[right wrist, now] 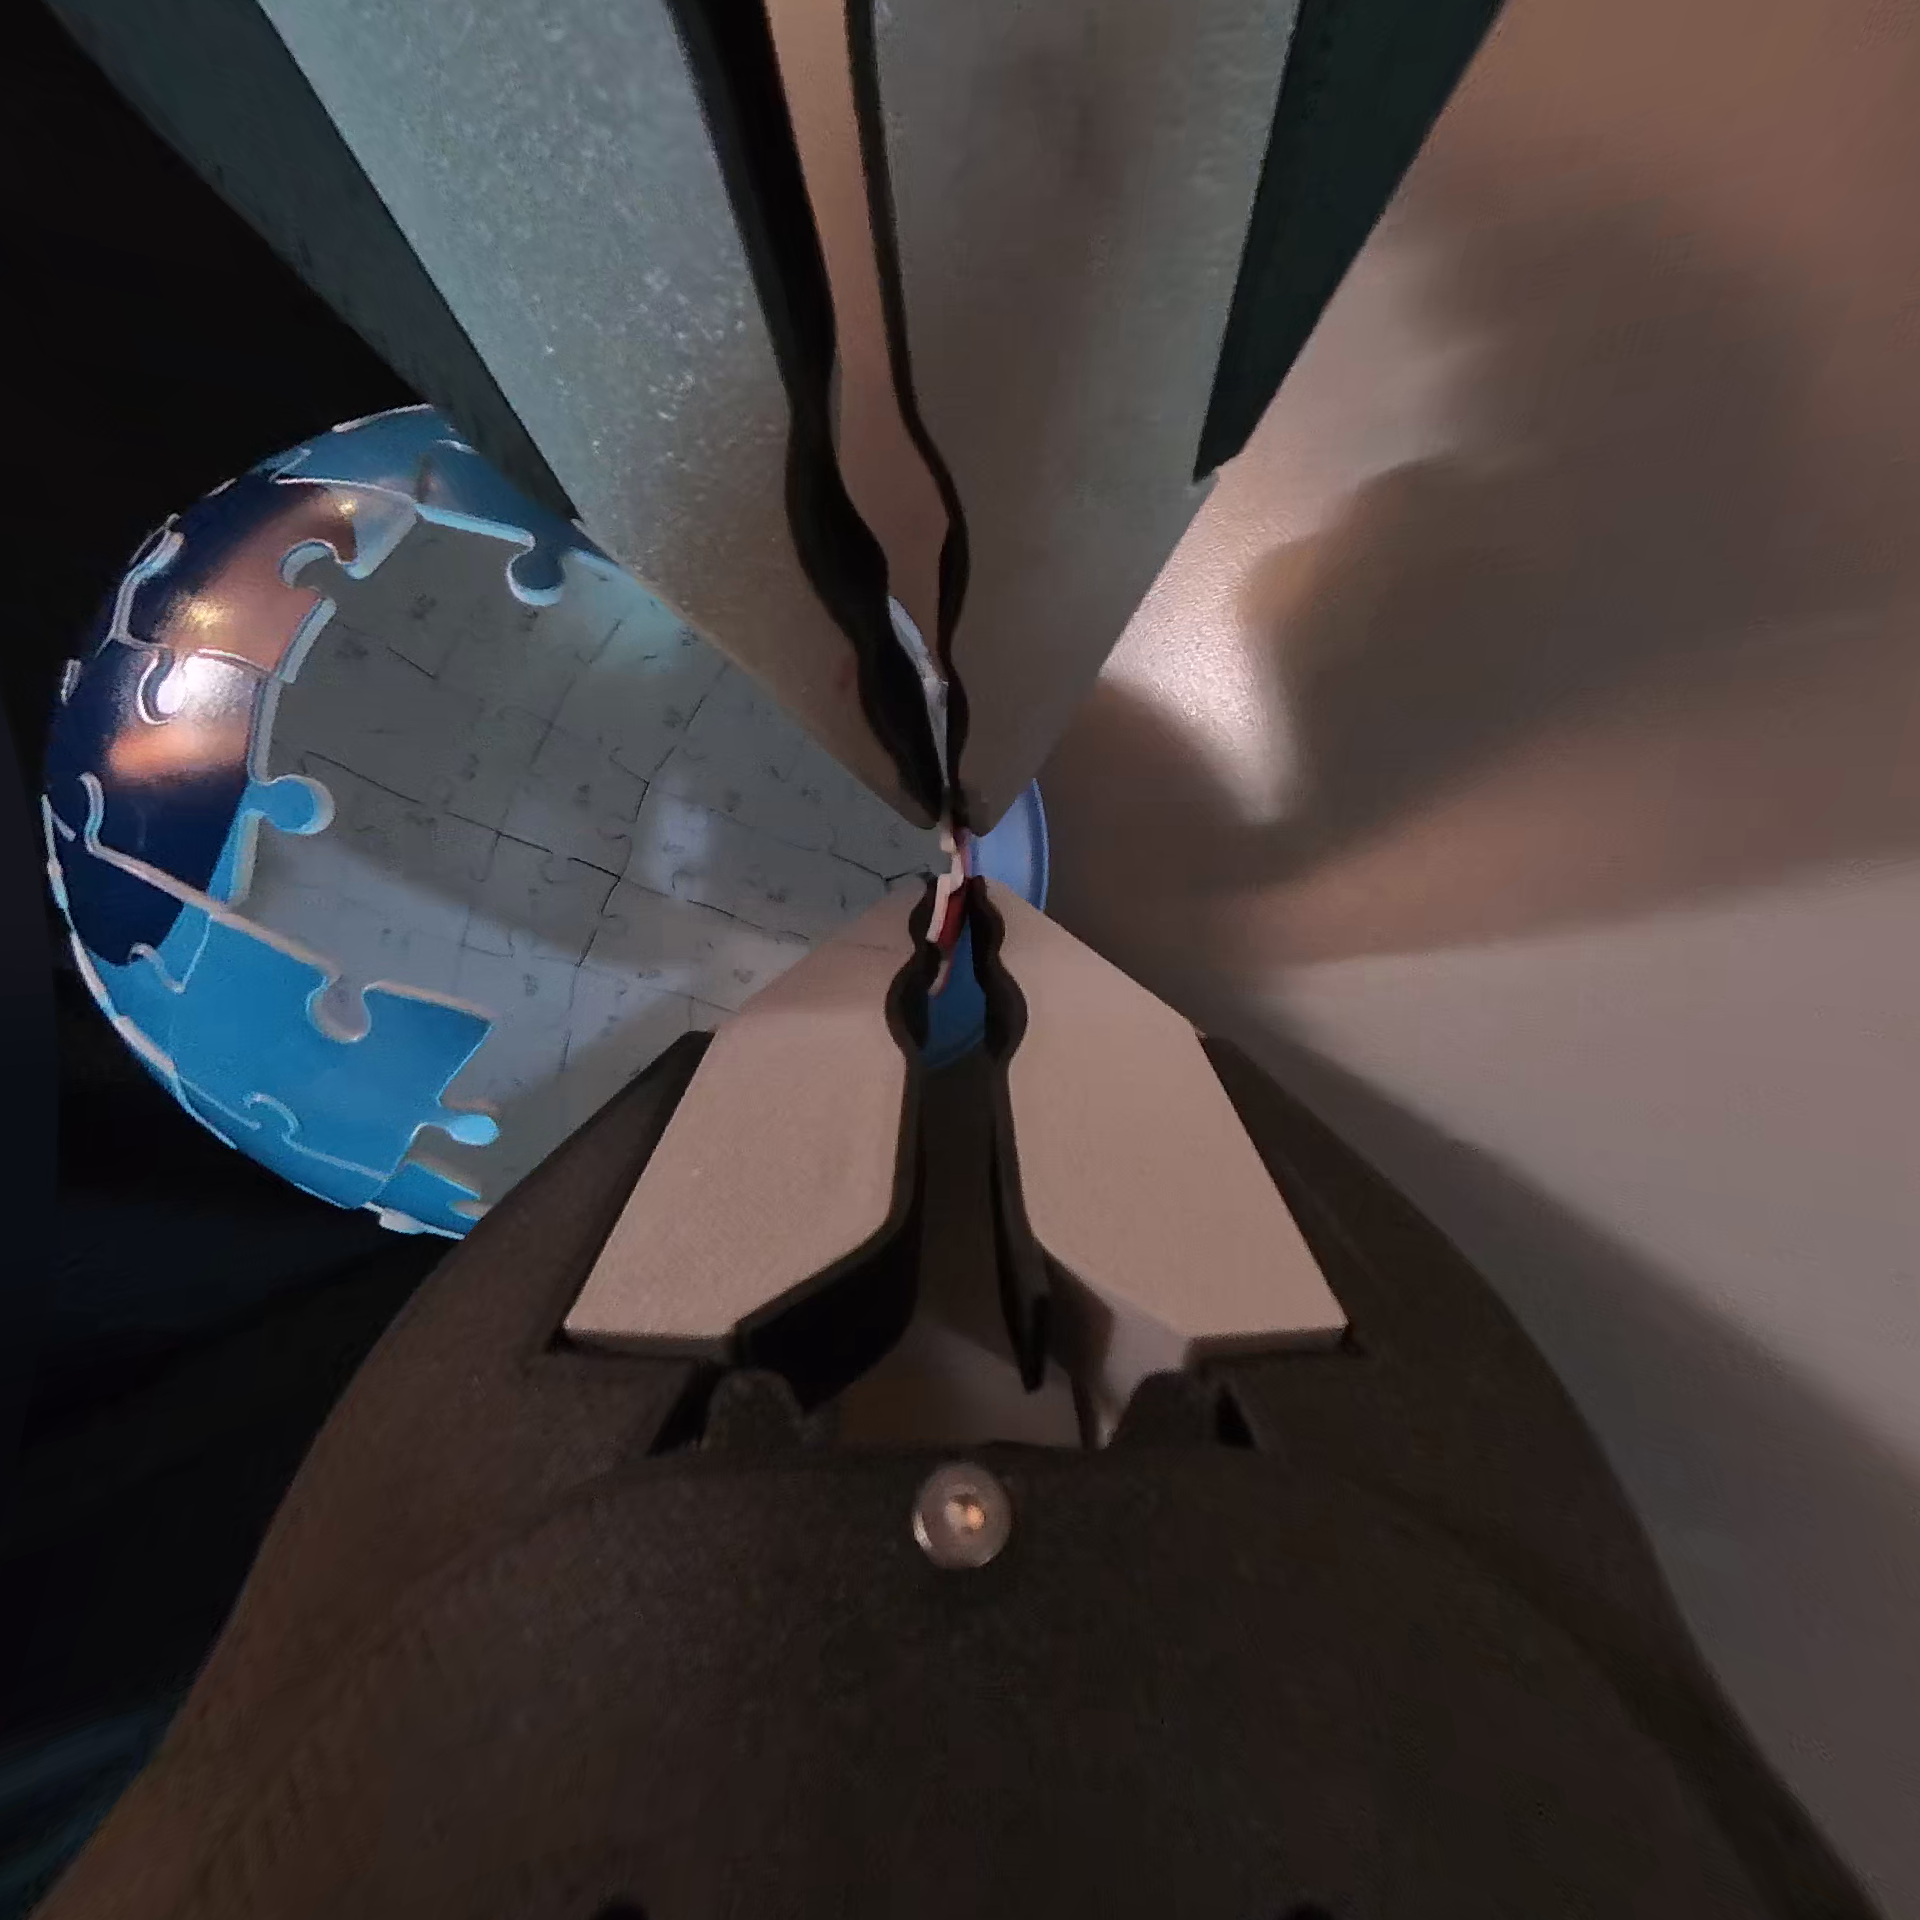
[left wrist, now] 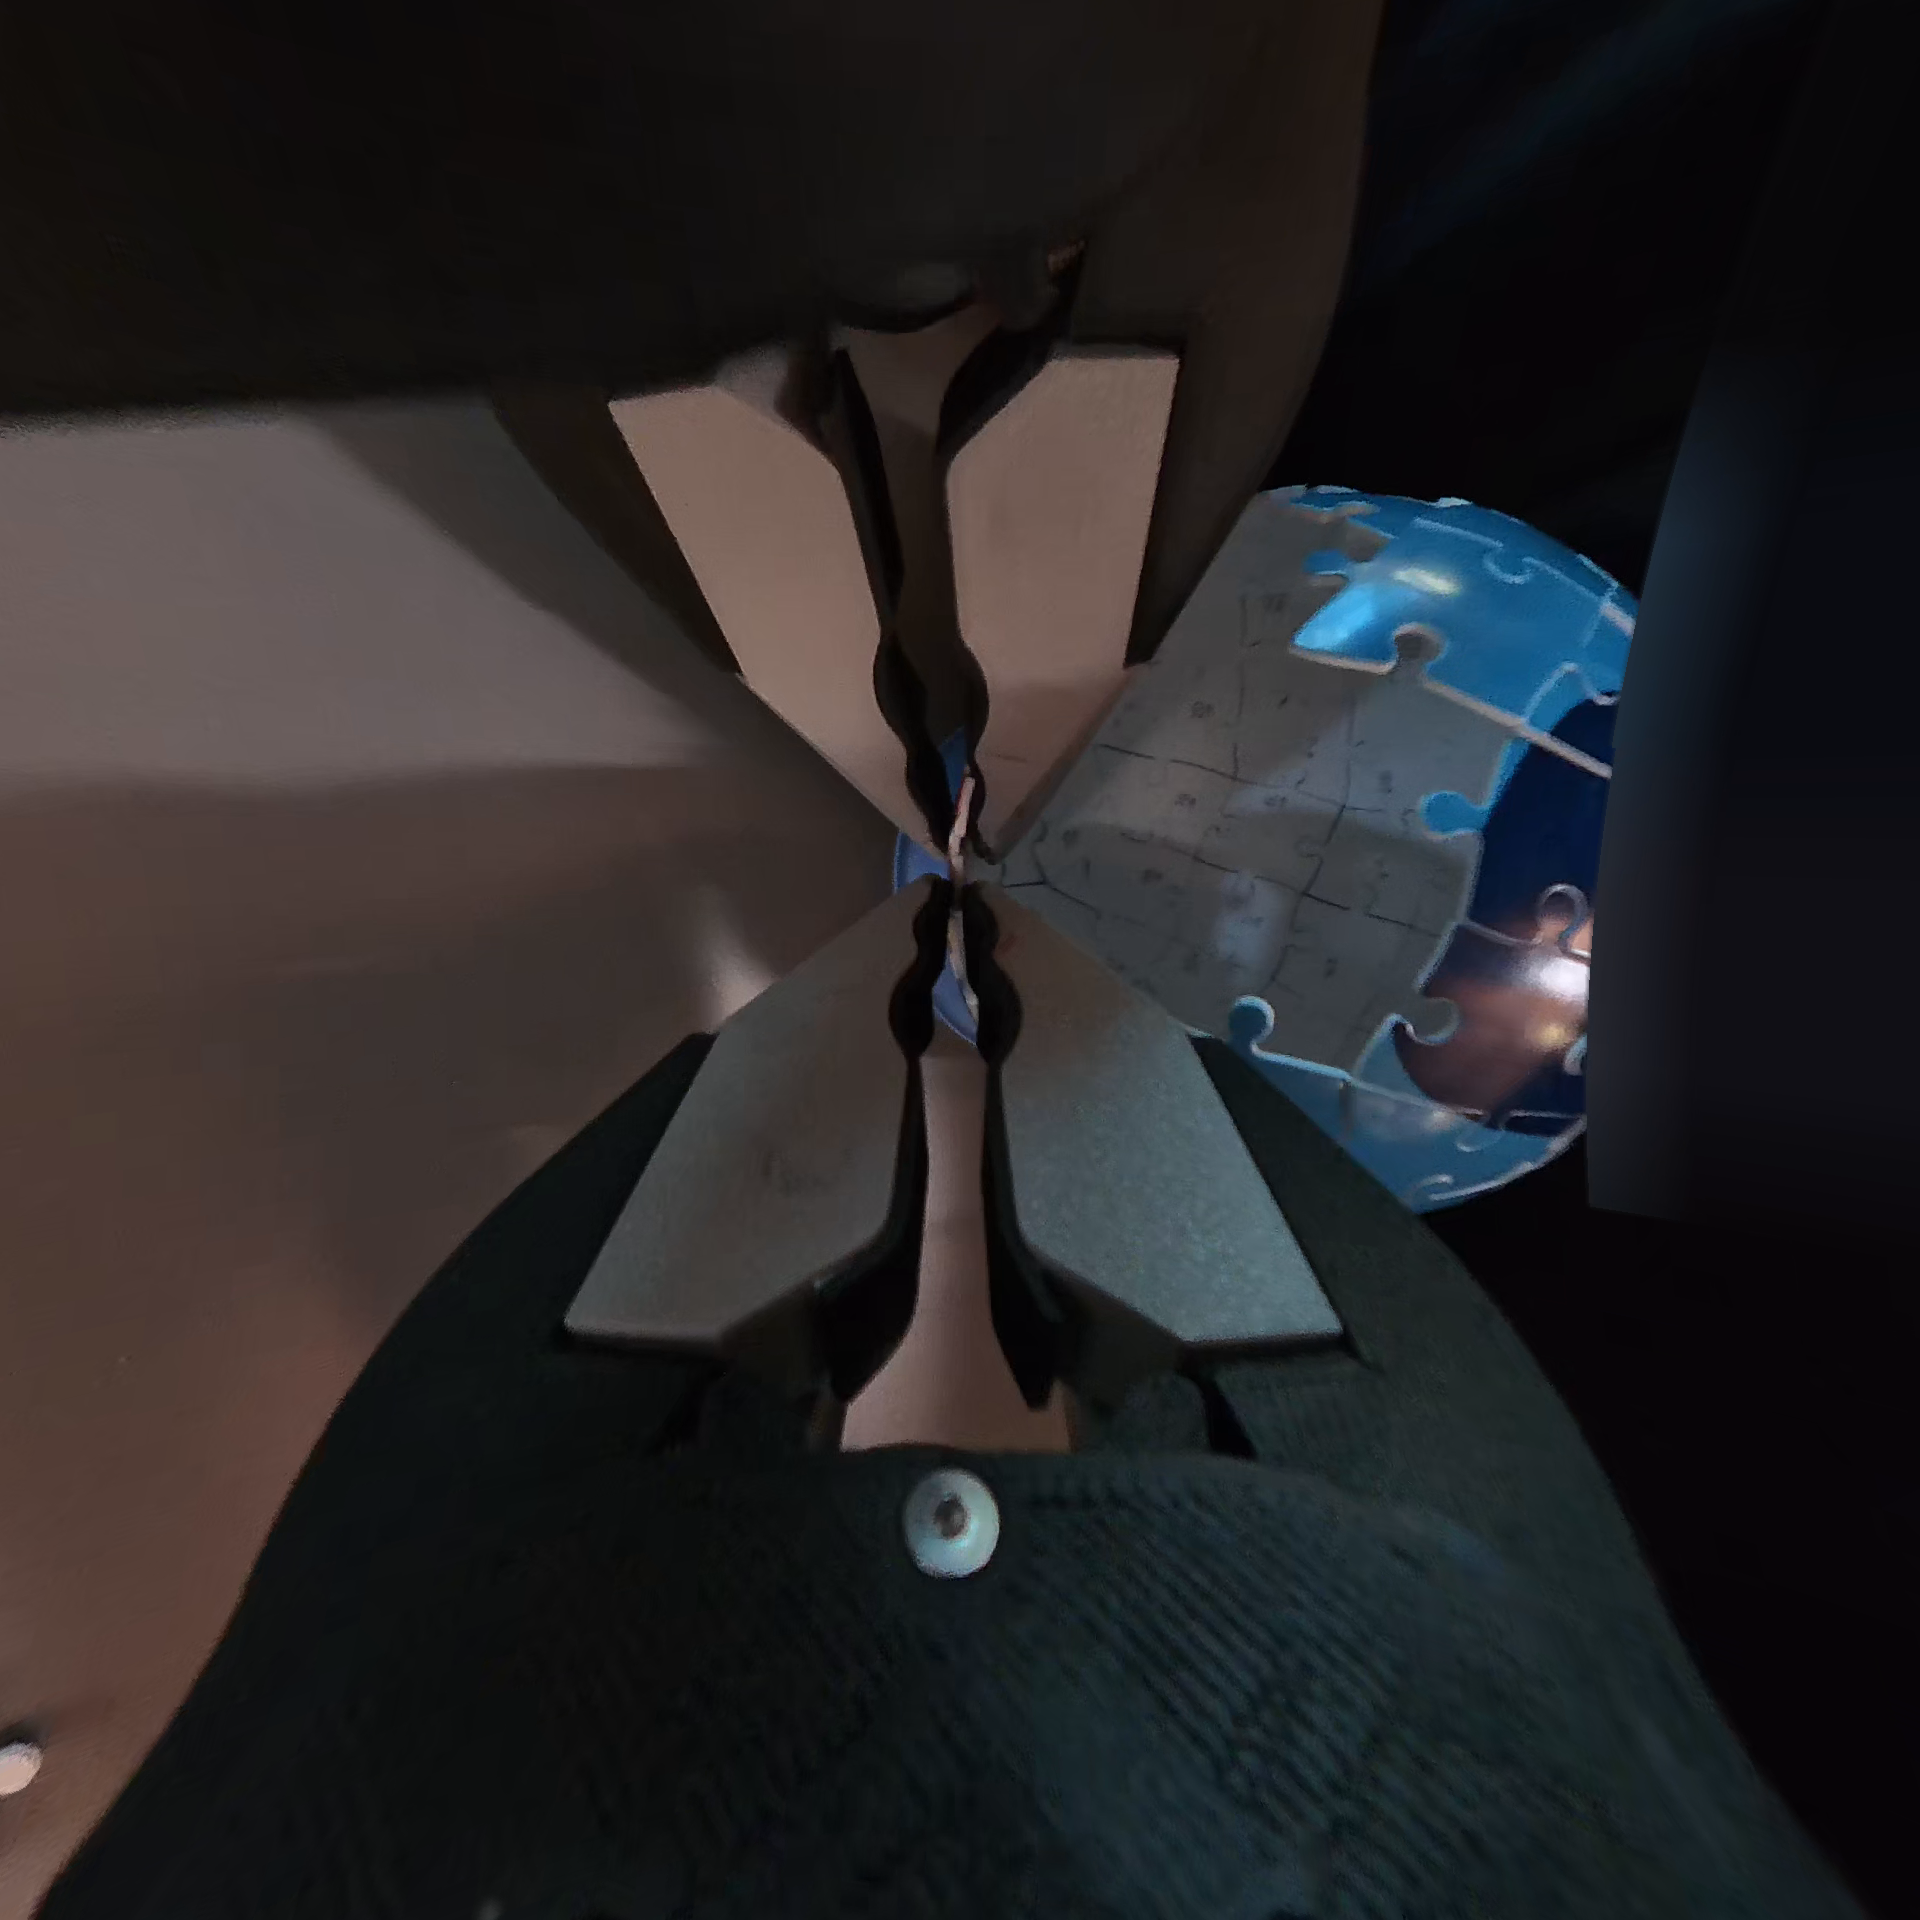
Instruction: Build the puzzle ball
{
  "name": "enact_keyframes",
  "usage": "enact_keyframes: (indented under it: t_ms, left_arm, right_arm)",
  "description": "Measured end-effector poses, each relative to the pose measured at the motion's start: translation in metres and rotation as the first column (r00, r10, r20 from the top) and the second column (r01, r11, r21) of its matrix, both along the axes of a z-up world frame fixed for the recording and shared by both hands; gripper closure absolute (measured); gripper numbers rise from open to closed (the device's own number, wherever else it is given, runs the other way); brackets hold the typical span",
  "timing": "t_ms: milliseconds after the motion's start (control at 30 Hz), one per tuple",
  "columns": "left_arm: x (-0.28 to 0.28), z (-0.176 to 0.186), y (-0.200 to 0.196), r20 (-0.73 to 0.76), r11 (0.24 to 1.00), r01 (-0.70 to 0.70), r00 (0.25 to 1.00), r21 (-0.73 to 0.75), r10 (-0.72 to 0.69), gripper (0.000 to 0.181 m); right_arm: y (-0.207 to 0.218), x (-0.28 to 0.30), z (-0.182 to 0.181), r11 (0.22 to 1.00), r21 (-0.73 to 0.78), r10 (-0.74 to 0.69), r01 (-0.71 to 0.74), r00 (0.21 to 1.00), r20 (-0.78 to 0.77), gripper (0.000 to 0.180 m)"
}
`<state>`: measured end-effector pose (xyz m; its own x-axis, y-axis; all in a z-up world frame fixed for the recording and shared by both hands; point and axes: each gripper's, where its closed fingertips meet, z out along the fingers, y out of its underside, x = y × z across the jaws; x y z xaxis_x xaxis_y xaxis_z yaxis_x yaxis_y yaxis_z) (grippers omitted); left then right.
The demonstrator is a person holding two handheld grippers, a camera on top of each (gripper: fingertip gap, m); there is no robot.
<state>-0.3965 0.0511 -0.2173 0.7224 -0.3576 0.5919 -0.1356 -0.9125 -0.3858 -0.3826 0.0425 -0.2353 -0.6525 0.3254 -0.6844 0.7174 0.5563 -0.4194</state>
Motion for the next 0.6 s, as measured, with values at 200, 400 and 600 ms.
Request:
enact_keyframes:
  t_ms: [200, 400, 600]
  left_arm:
    - [0.0011, 0.0006, -0.0009, 0.014, 1.000, -0.003, 1.000, -0.002, 0.003, 0.180]
    - [0.0011, -0.0001, -0.0010, 0.025, 1.000, -0.005, 1.000, -0.014, 0.005, 0.180]
    - [0.0006, 0.0002, -0.0025, 0.041, 1.000, 0.004, 0.999, -0.015, -0.003, 0.180]
  right_arm:
    - [-0.0005, 0.0008, -0.0006, 1.000, 0.025, -0.002, 0.002, 1.000, -0.016, 0.178]
    - [-0.0008, 0.0013, -0.0004, 0.999, 0.021, -0.025, 0.024, 0.999, 0.040, 0.179]
    - [-0.0018, 0.0007, -0.0003, 0.998, 0.038, -0.050, 0.048, 0.997, 0.052, 0.178]
